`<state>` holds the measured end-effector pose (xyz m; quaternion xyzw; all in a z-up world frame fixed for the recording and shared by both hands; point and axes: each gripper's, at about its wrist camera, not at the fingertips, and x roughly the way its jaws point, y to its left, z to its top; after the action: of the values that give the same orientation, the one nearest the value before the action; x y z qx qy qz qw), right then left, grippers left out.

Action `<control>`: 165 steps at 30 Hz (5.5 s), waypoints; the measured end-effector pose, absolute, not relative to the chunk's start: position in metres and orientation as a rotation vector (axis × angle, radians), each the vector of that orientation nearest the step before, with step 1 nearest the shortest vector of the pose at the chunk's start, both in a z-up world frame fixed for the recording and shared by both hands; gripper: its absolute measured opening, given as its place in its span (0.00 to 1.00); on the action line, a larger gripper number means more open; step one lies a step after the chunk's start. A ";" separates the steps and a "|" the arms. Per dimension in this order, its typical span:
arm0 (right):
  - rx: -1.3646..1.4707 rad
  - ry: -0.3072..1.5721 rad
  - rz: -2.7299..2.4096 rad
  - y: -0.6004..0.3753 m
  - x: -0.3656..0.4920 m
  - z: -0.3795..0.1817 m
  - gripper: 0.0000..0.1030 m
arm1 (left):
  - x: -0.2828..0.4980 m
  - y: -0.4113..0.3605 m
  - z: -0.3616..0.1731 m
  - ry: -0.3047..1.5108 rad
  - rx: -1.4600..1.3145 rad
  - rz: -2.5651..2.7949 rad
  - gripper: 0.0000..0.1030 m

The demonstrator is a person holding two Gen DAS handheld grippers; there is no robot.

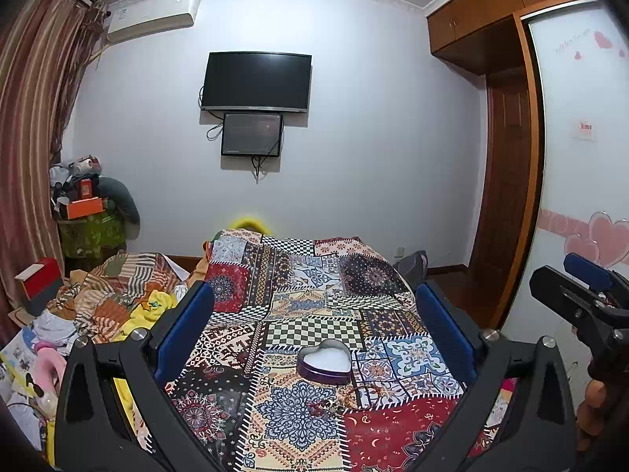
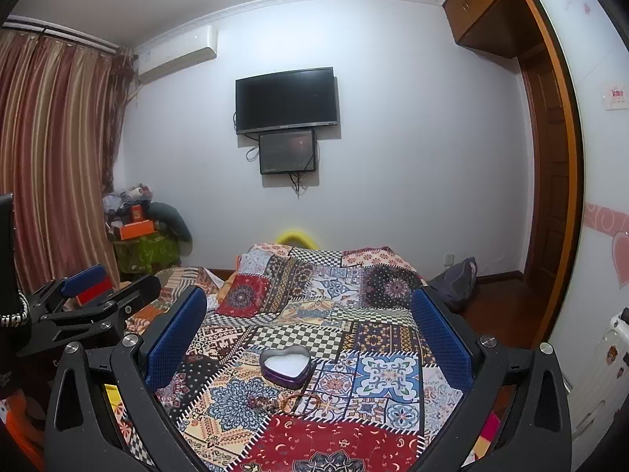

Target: Organize jewelry

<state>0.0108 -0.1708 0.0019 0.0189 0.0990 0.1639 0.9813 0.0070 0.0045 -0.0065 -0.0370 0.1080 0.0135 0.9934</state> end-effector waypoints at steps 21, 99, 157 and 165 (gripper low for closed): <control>0.033 0.207 0.330 -0.170 0.012 0.004 1.00 | 0.008 0.006 -0.002 0.220 -0.077 0.022 1.00; -0.120 1.011 0.519 -0.130 0.198 -0.206 0.09 | 0.177 0.039 -0.229 1.016 -0.209 -0.194 0.32; 0.004 0.739 0.515 -0.133 0.198 -0.108 0.07 | 0.191 0.033 -0.082 0.609 -0.122 -0.204 0.00; 0.006 0.754 0.526 -0.125 0.218 -0.117 0.07 | 0.220 0.033 -0.096 0.635 -0.126 -0.224 0.00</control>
<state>0.2182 -0.1247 -0.1172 0.0031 0.3639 0.2540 0.8961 0.2202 0.0328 -0.0958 -0.0620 0.3115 -0.1100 0.9418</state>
